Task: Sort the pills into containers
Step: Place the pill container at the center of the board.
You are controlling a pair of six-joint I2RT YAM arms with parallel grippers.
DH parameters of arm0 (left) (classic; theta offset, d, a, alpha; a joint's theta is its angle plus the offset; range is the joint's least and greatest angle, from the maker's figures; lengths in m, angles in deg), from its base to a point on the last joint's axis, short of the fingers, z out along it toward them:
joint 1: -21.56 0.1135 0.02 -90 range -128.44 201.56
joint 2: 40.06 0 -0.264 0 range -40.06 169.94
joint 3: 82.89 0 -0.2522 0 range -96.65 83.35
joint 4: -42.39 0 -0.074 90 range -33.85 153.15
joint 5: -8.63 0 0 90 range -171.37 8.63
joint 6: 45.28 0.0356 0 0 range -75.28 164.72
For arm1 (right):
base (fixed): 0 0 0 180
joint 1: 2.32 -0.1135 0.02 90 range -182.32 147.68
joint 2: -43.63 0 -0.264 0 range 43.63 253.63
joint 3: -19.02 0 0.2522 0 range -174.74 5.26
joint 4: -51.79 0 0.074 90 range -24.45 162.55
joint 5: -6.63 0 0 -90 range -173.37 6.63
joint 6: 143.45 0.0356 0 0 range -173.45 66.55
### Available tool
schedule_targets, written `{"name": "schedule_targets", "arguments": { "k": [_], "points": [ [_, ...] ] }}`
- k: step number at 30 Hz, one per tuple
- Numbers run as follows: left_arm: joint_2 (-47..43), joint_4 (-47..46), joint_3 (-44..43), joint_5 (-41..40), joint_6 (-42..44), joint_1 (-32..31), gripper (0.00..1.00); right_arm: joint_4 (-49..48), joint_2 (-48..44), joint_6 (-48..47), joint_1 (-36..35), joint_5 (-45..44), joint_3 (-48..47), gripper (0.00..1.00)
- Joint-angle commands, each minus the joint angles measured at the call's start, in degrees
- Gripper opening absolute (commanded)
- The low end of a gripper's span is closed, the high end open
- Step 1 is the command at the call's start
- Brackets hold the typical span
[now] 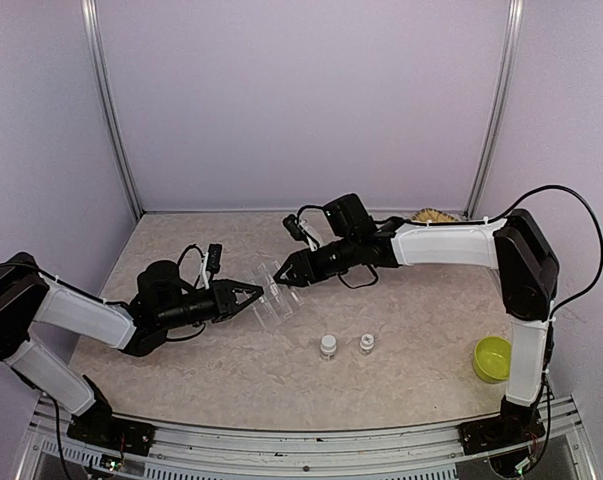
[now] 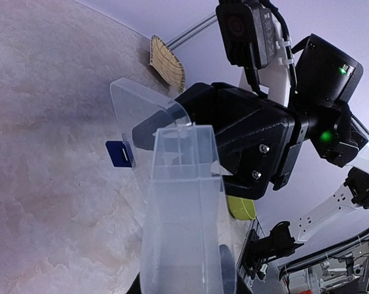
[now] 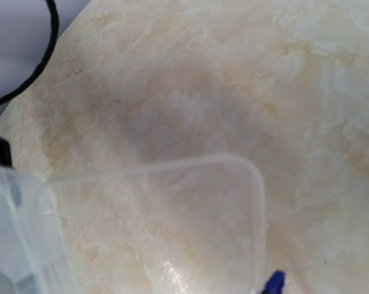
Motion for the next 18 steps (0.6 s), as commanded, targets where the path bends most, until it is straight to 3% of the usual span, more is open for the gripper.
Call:
{"name": "schedule_targets", "arguments": {
  "k": [1,18],
  "points": [
    [-0.30,-5.21,-3.35,2.69,1.27,-1.54,0.21,0.77,2.00,-0.50,-1.68,-3.70,-2.08,0.52],
    [-2.81,-5.49,-1.72,1.37,2.01,-1.19,0.21,0.41,2.22,0.08,-0.25,-5.25,0.78,0.51]
  ]
}}
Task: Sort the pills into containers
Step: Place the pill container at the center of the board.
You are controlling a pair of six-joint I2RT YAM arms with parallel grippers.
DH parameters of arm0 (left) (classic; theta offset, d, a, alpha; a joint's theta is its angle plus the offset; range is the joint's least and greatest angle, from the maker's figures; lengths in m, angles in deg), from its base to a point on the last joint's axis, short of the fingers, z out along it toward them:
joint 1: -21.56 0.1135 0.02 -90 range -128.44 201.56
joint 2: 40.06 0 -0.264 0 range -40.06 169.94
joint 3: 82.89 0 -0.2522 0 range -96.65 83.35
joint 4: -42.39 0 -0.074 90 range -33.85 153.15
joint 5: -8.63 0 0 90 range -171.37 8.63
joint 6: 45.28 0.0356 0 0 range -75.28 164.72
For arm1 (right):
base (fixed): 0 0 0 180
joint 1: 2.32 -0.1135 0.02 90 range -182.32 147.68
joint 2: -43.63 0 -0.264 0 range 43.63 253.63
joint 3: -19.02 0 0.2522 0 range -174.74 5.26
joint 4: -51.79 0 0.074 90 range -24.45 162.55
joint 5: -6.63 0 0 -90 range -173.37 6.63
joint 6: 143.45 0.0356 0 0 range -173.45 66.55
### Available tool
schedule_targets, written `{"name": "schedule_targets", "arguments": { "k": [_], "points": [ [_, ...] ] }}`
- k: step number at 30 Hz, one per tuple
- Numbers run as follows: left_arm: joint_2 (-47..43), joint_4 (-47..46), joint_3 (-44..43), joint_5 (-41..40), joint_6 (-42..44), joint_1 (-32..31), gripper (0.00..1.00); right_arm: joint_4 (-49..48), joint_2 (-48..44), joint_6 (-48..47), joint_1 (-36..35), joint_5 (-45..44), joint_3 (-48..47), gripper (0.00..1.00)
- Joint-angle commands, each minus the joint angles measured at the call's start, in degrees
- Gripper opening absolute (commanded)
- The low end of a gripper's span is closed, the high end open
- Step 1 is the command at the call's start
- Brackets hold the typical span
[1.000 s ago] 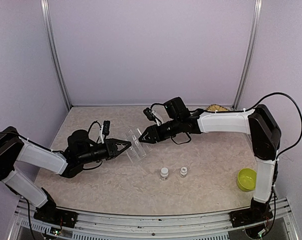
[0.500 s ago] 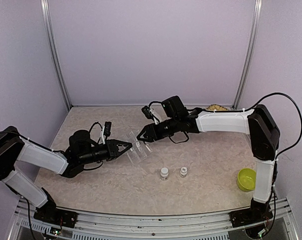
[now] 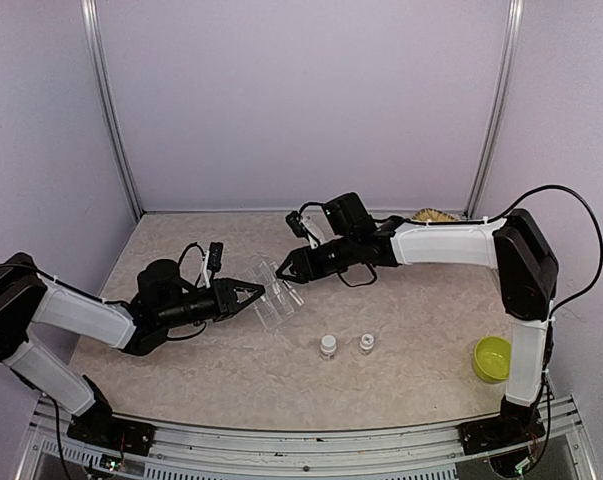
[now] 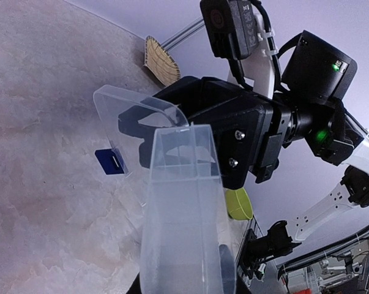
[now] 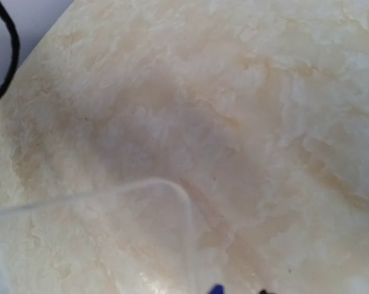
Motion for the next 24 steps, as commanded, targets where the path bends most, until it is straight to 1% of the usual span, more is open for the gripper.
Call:
{"name": "schedule_targets", "arguments": {
  "k": [1,11,19,24],
  "points": [
    [-2.43,-6.12,-1.14,1.44,1.82,-0.73,0.21,0.51,2.10,-0.14,-0.29,0.35,1.53,0.51],
    [-2.34,-7.46,-0.77,1.31,1.72,-0.73,0.21,0.72,3.14,-0.98,-0.38,1.96,1.77,0.50],
    [-1.95,-5.62,-0.67,-1.04,0.93,0.10,0.21,0.97,0.65,-1.03,1.30,1.69,2.34,0.53],
    [-2.61,-3.50,0.05,-3.46,1.14,0.62,0.21,3.43,-1.39,-2.27,2.62,1.96,0.81,0.56]
  ]
}}
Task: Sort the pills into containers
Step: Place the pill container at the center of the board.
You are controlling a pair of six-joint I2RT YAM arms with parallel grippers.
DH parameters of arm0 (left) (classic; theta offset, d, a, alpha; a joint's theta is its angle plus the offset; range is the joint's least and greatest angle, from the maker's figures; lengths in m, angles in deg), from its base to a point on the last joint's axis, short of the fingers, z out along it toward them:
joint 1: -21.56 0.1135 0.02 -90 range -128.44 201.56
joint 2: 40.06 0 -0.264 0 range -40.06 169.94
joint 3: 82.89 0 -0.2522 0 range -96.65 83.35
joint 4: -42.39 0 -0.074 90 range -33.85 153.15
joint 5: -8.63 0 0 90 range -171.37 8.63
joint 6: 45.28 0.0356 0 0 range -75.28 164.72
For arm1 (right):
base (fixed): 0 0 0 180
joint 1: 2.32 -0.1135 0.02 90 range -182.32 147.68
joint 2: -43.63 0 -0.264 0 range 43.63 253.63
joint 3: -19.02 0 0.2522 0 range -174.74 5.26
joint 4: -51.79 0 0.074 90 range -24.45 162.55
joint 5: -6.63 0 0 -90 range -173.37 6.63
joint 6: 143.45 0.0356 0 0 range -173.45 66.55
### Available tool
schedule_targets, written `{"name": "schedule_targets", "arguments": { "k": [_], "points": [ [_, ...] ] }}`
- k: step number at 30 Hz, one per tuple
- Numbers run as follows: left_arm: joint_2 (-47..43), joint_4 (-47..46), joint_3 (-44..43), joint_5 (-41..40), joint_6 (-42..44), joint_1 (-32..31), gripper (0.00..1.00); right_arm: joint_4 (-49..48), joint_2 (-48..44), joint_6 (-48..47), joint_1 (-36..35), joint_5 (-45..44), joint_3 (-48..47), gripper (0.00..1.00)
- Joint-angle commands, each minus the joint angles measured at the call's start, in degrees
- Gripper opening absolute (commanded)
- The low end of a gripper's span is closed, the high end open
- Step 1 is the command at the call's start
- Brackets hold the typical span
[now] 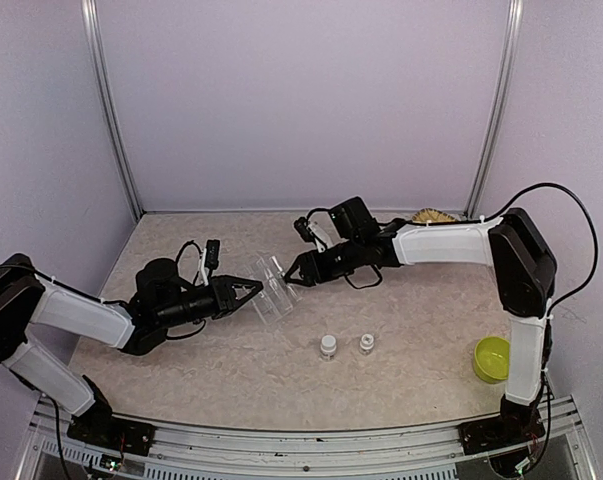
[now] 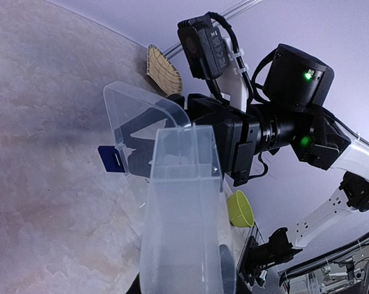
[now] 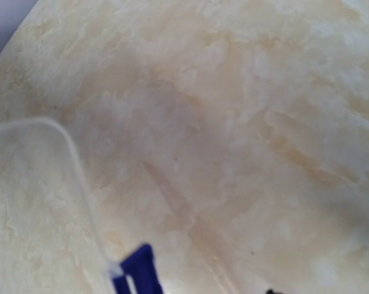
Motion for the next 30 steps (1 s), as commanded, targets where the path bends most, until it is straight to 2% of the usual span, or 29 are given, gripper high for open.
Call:
{"name": "schedule_targets", "arguments": {
  "k": [1,6,12,19,21,30],
  "points": [
    [-2.09,-2.53,-0.06,-2.54,1.33,0.52,0.21,3.59,-2.93,-2.16,0.74,1.56,-1.02,0.58],
    [-1.06,-1.78,0.66,-5.25,1.12,1.07,0.21,4.69,-5.03,-3.40,1.79,2.36,-1.75,0.66],
    [2.46,-6.73,3.08,-7.85,-2.08,1.22,0.23,3.55,-7.31,-3.23,3.35,2.00,-0.55,0.85],
    [7.11,-10.18,3.52,-9.56,-4.65,1.80,0.23,1.78,-8.09,-2.53,4.00,2.46,2.63,0.93],
    [8.17,-10.89,3.28,-10.17,-5.11,1.87,0.23,1.26,-8.61,-2.34,4.14,2.05,3.71,1.00],
    [12.89,-16.79,2.66,-14.09,-9.45,2.45,0.24,-1.81,-11.51,1.00,4.94,-0.62,8.10,1.00]
  ]
}}
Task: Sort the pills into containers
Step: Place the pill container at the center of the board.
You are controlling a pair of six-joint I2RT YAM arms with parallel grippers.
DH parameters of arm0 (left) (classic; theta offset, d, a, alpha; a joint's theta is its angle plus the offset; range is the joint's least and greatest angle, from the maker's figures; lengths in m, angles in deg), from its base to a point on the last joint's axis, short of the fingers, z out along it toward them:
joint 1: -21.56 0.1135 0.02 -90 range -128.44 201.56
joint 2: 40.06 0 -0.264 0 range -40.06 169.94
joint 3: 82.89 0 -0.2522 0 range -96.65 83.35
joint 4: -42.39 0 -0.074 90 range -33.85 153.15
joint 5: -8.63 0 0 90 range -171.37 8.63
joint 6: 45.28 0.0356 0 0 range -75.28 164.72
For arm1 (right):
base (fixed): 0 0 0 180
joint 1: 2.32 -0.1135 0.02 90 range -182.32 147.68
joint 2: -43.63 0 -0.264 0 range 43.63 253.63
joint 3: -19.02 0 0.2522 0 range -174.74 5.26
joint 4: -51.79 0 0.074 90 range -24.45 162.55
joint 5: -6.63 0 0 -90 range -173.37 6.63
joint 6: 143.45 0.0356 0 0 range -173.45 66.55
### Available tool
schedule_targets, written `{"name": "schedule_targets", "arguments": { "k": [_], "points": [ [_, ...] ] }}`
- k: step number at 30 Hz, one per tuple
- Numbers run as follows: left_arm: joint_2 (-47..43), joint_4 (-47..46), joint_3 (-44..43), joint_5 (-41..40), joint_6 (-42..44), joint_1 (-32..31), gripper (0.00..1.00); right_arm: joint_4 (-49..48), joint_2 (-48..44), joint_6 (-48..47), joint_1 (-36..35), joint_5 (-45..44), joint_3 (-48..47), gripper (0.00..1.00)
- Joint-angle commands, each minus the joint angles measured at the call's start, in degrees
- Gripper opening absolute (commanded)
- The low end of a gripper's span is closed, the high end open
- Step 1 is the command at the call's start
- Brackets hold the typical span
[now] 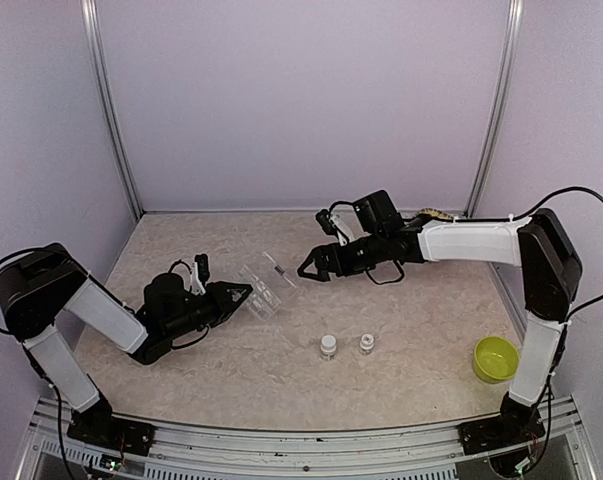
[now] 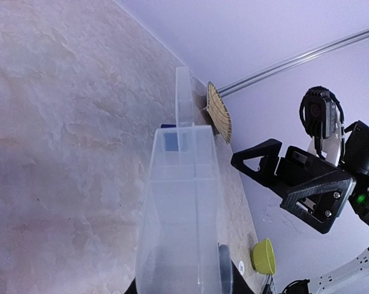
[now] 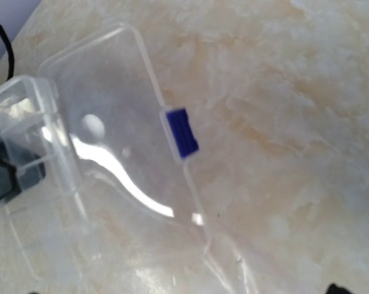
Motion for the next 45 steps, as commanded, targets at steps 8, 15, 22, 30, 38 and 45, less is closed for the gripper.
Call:
{"name": "schedule_targets", "arguments": {
  "k": [8,15,22,30,38,45],
  "points": [
    [4.68,-5.69,-0.79,-8.47,-6.22,0.17,0.25,-5.13,-5.71,2.95,0.60,-2.33,5.80,1.00],
    [5.56,-2.37,-0.60,-13.84,-7.93,-1.13,0.25,-6.78,-6.46,4.01,0.60,-2.14,8.08,1.00],
    [5.81,0.62,-0.36,-17.12,-8.31,-2.55,0.26,-7.45,-6.57,4.55,0.61,-1.68,8.91,1.00],
    [4.09,5.61,0.35,-19.85,-9.40,-3.54,0.36,-7.75,-5.11,5.26,0.24,-0.58,8.18,1.00],
    [-0.85,10.22,2.45,-21.43,-9.82,-4.07,0.54,-5.15,-0.58,4.85,-3.79,0.19,3.13,1.00],
    [-7.19,18.65,4.10,-22.99,-9.53,-4.53,0.65,-4.00,2.36,4.73,-6.41,0.30,-0.29,1.00]
  ]
}}
